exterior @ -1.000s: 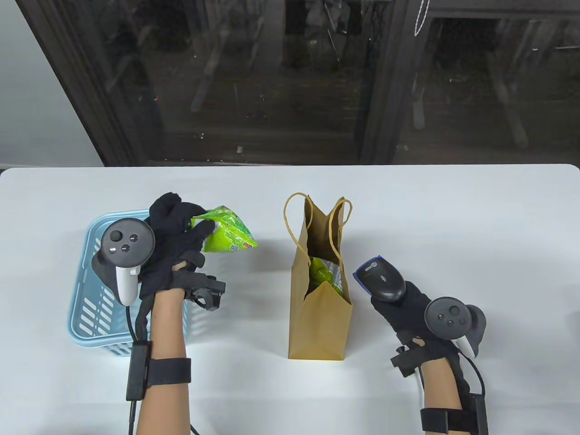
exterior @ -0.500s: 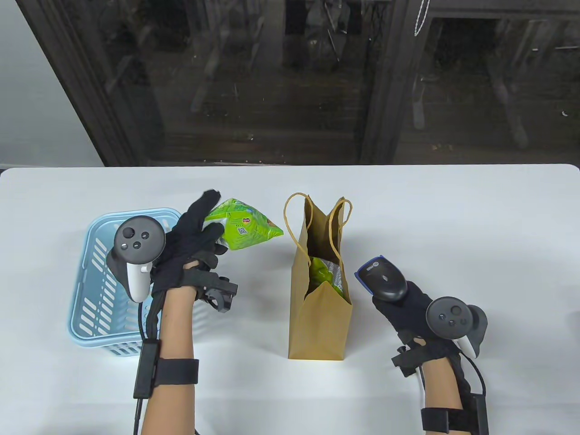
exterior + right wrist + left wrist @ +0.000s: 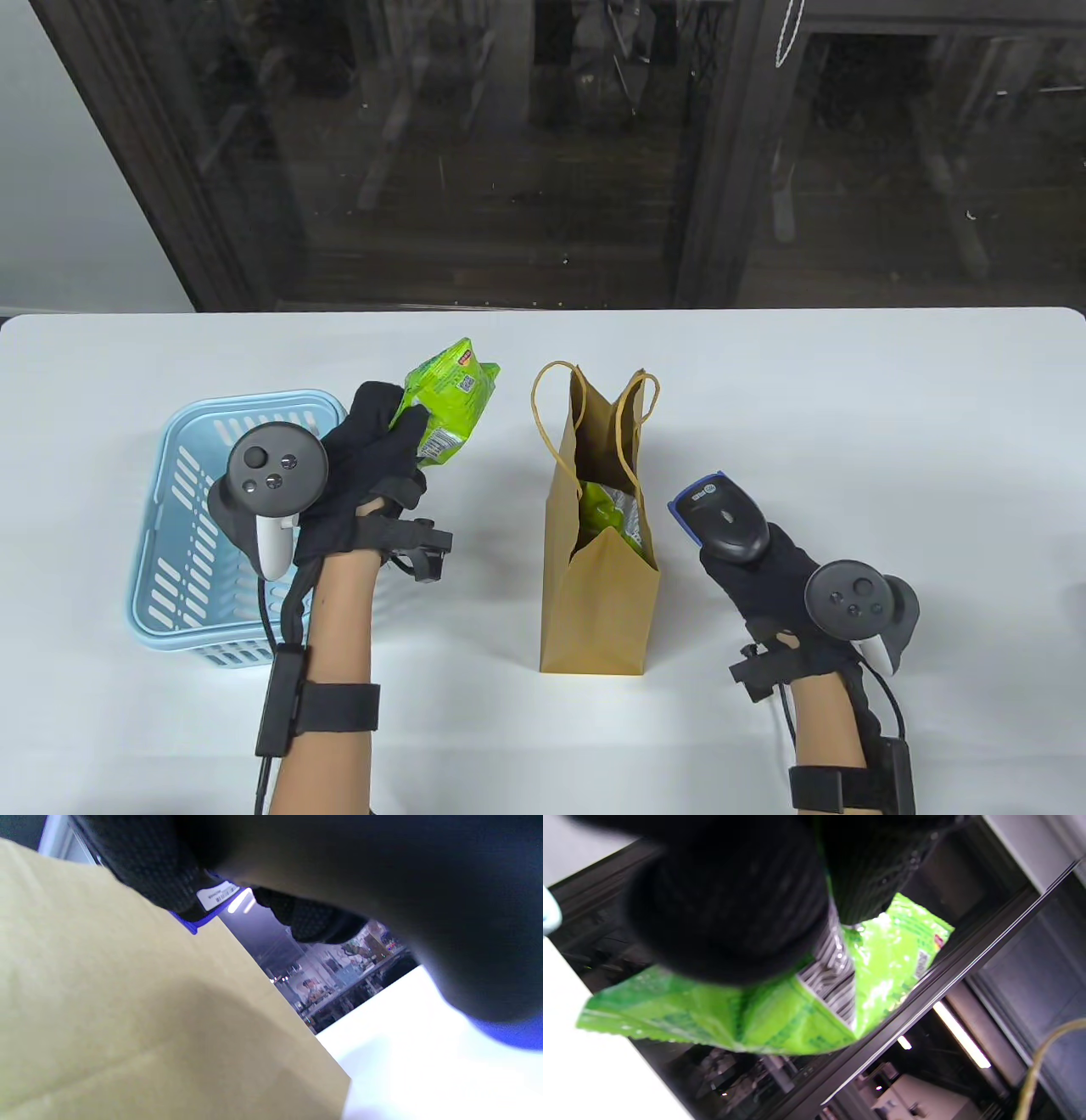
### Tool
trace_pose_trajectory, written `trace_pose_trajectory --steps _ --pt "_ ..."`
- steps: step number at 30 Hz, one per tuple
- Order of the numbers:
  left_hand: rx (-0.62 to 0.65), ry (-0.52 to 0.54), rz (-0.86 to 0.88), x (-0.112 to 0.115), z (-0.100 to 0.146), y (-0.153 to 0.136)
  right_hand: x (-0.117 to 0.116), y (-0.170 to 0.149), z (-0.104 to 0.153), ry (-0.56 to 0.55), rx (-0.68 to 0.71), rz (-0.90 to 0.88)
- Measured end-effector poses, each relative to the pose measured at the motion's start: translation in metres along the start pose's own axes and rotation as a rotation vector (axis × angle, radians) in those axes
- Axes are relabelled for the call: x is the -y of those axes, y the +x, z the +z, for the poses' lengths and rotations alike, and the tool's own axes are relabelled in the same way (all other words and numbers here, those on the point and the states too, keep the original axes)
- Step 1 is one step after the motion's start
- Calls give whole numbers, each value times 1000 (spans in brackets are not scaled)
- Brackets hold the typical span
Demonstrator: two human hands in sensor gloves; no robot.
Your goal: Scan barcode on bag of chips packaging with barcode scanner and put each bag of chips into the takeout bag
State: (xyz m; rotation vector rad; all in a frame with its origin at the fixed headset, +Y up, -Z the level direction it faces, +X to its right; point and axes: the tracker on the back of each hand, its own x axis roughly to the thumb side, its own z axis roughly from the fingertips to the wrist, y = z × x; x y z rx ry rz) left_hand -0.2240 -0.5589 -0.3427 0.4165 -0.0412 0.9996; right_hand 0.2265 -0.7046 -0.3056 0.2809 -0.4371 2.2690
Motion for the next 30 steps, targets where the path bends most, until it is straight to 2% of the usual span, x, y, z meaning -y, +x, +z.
trace_pose_trajectory --steps 5,9,11,15,17,19,20,24,27,30 --pt "62 82 241 -13 8 20 15 22 0 -94 72 -92" --pt "82 35 448 -20 15 48 38 54 -3 -182 170 -152" --pt "86 -22 478 -20 19 61 47 72 -3 -203 221 -170" --pt "135 -63 557 -14 30 88 60 112 -2 -226 322 -150" --pt "174 -62 576 -11 35 99 64 132 -1 -212 375 -127" --pt "180 -105 568 -7 40 107 65 150 0 -193 408 -109" --pt "188 -85 559 -5 42 111 66 159 1 -186 416 -107" --pt "224 -92 435 4 50 122 66 186 5 -177 455 -58" --pt "239 -161 430 14 53 125 63 196 5 -123 461 -47" --pt "262 -164 372 20 56 129 62 200 7 -123 461 -41"
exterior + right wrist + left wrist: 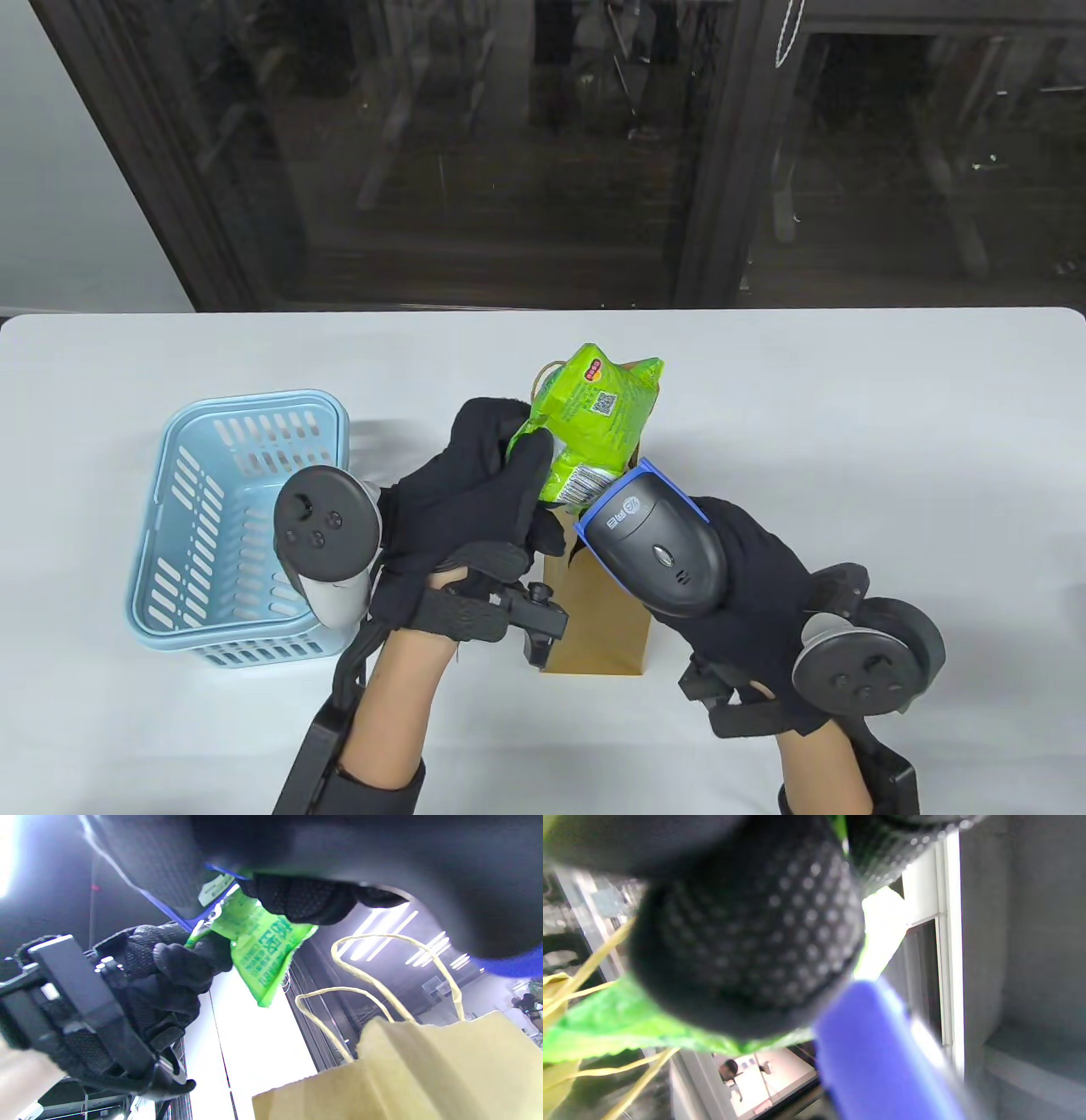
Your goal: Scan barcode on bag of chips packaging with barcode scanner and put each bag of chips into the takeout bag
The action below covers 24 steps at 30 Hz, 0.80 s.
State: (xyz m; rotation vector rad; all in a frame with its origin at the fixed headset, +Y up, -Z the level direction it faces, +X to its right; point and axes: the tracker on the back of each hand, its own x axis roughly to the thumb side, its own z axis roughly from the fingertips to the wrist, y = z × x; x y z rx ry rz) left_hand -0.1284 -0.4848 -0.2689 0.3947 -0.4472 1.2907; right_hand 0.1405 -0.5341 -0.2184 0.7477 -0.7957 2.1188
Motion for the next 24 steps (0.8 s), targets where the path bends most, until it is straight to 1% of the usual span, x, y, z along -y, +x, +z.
trace_pose_trajectory --steps 3,4,6,7,8,9,10,11,12,14,17,19,22,24 --pt "6 -2 -16 6 1 1 0 2 -3 28 -4 83" --pt "3 -2 -13 7 1 1 1 0 -3 32 -5 70" --pt "7 32 5 7 1 1 4 -9 1 -35 -24 5" --pt "-4 36 20 7 0 1 8 -17 5 -102 -45 -2" --pt "-44 23 23 7 -1 -1 11 -24 8 -139 -64 13" --pt "-65 18 28 8 -2 -2 14 -34 12 -163 -88 46" --pt "-58 43 47 10 -3 -4 16 -46 17 -176 -118 86" --pt "-68 53 60 11 -4 -5 16 -52 19 -181 -130 100" --pt "-88 48 74 14 -6 -7 15 -67 25 -192 -160 119" --pt "-118 57 85 19 -8 -11 12 -87 35 -178 -209 132" --pt "-148 56 44 27 -10 -17 5 -113 48 -154 -274 164" --pt "-203 49 -19 32 -10 -20 -2 -129 55 -128 -318 169" --pt "-234 43 -117 36 -10 -23 -15 -147 66 -77 -368 177" --pt "-274 2 -174 39 -11 -26 -23 -158 72 -33 -399 200"
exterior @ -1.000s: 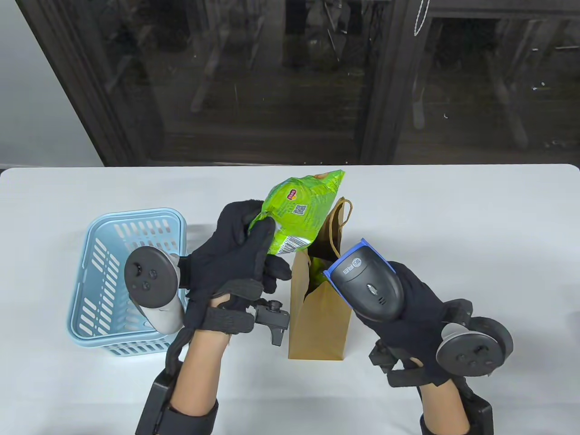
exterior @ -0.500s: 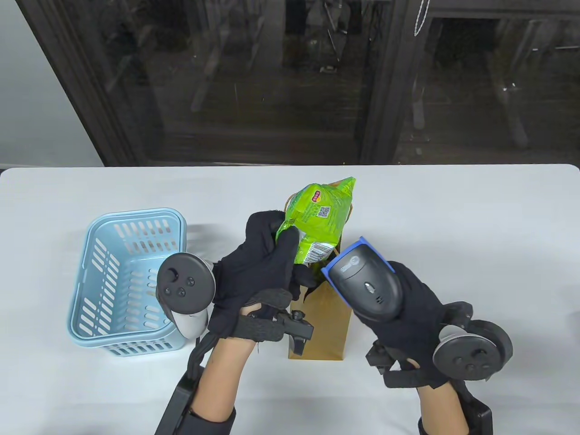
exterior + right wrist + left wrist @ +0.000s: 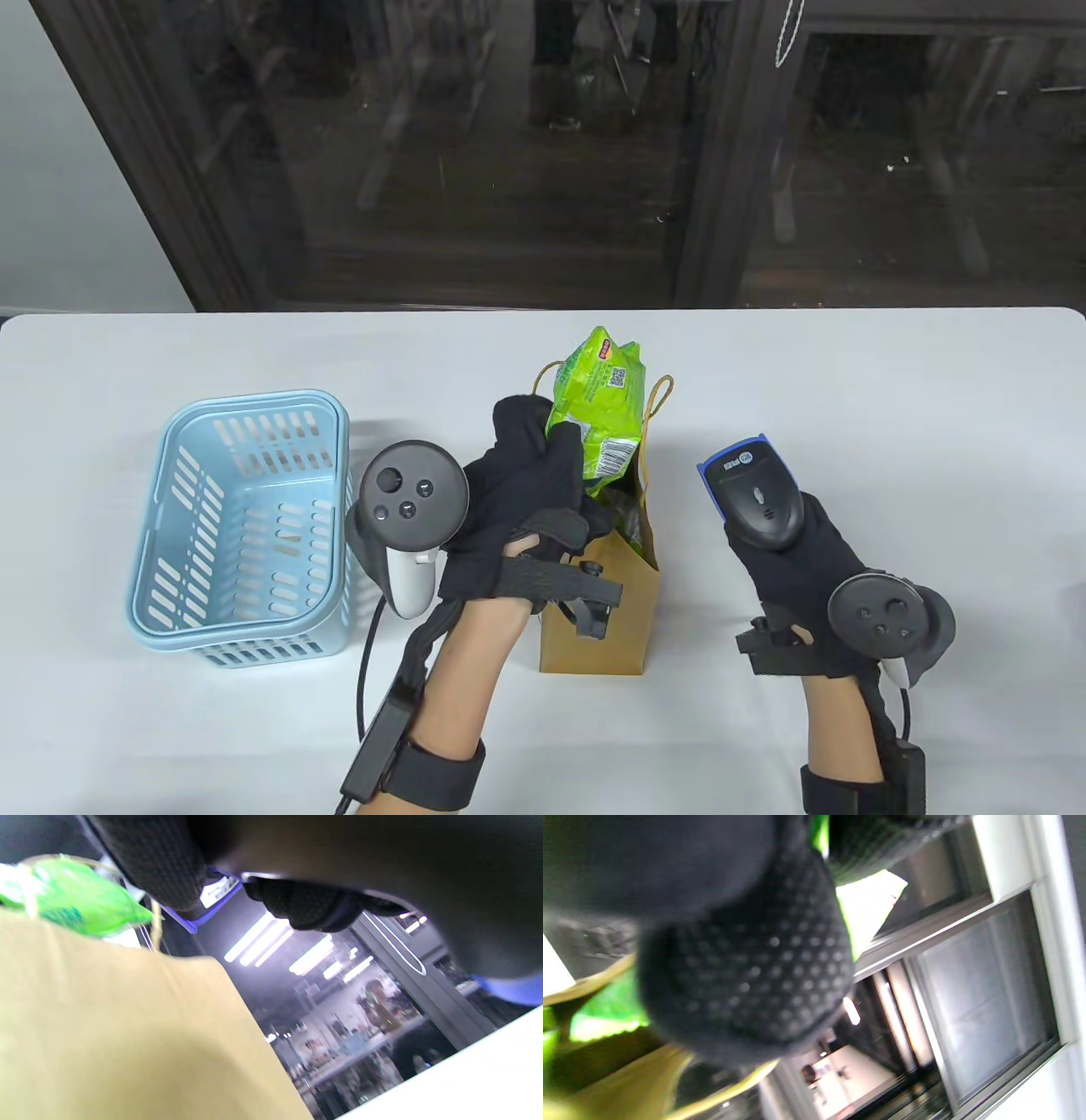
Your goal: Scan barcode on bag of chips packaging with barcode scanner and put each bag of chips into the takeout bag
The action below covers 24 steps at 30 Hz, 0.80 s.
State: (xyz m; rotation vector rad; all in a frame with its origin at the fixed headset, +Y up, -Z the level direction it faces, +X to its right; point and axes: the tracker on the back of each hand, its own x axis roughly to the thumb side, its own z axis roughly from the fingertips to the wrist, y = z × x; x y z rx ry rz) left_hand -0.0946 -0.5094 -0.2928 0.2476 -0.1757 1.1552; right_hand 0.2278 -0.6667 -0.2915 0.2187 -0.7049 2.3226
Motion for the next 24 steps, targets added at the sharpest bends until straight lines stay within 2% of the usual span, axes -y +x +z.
trace_pose_trajectory --steps 4,7,11,16,24 --pt "-89 -50 -70 9 -2 -1 -17 -14 3 89 -39 56" --pt "-131 -41 -151 14 -4 0 -22 -17 5 113 -49 77" --pt "-204 -79 -190 19 -6 -1 -26 -19 7 136 -50 93" --pt "-204 -38 -172 20 -4 3 -30 -22 9 162 -55 105" --pt "-256 -66 -190 14 -5 4 -28 -22 11 164 -57 99"
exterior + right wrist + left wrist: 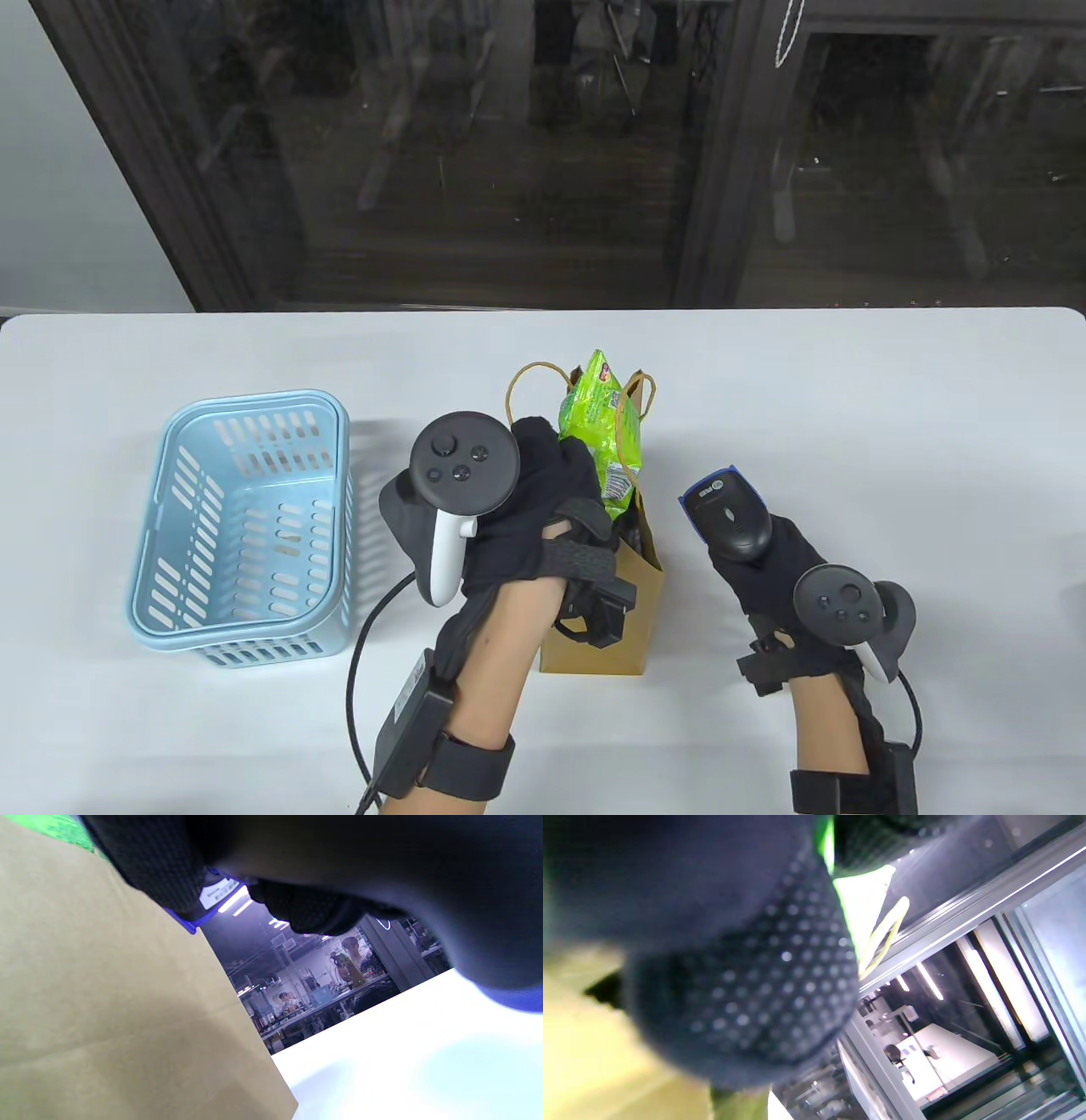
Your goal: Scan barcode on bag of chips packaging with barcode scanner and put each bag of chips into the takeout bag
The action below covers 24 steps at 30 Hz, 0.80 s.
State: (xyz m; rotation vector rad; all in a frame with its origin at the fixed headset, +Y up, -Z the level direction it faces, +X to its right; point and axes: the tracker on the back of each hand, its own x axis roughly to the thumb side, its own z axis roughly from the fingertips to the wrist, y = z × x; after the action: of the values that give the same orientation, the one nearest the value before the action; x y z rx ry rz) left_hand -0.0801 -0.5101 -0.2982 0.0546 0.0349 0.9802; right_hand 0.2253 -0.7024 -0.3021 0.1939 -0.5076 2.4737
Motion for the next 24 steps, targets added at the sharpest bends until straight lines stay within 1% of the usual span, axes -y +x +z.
trace_pose_trajectory --steps 1,3,4,5,7,12,16,24 --pt "-15 -17 -13 1 0 -1 -1 0 0 6 0 8" --pt "-12 -10 -9 2 -1 -2 -1 0 0 14 4 22" --pt "0 13 24 1 -1 -2 -1 0 0 13 3 24" --pt "-5 9 31 1 -1 -1 -1 0 0 12 4 24" --pt "-9 -7 31 -1 0 0 -1 -1 0 15 1 15" --pt "0 -3 80 -8 2 1 -1 0 1 27 4 26" --pt "-18 -22 39 -10 2 1 -3 0 1 34 8 29" --pt "-59 -64 -20 3 -2 -5 -4 1 2 47 14 32"
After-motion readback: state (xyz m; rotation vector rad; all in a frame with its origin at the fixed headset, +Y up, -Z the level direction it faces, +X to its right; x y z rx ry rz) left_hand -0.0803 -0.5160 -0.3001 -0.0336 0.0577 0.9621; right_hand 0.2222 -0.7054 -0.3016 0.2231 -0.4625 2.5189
